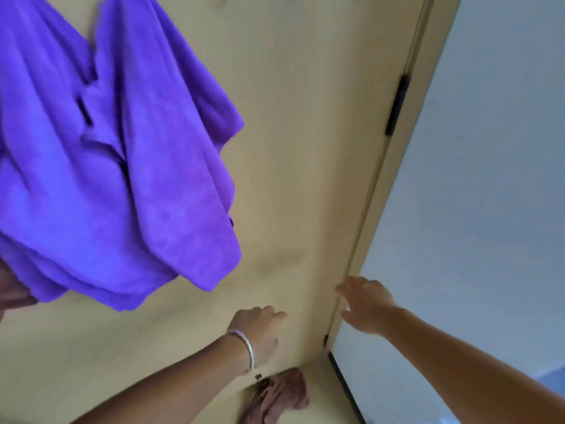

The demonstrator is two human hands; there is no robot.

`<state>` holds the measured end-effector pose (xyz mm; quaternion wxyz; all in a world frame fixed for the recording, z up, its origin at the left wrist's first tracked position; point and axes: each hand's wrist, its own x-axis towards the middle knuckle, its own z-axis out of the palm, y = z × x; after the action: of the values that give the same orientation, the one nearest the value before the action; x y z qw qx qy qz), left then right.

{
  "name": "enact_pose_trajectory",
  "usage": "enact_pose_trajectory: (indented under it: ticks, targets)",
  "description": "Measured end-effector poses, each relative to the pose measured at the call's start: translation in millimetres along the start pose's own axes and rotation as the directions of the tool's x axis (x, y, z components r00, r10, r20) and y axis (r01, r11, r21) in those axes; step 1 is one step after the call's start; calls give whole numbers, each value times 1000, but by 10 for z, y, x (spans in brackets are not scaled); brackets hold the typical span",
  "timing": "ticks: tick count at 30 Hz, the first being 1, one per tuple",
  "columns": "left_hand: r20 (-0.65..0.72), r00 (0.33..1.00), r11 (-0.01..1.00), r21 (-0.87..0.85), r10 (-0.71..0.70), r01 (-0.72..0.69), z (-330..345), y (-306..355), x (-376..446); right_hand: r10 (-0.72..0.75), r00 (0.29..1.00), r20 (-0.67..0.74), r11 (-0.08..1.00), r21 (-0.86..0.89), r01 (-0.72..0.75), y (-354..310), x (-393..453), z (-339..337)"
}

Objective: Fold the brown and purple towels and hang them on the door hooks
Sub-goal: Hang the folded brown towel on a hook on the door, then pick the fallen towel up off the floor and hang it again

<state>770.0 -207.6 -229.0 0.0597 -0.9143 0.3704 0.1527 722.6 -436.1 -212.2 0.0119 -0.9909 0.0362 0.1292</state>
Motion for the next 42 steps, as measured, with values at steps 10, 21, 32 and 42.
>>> enact_pose_trajectory:
  ticks: [10,21,32,42]
  targets:
    - [192,976,986,-111,-102,125,1720,134,268,73,980,184,994,66,-87,-25,-241,1614]
    - [332,901,933,-128,-278,336,3531,482,162,-5,957,290,981,186,-51,260,-94,3252]
    - [342,872,906,-110,-351,408,5968,253,1117,-114,931,346,991,99,85,243,763,5866]
    - [274,845,838,-180,-460,515,7917,-365,2165,-173,931,320,985,27,173,-43,1793,7893]
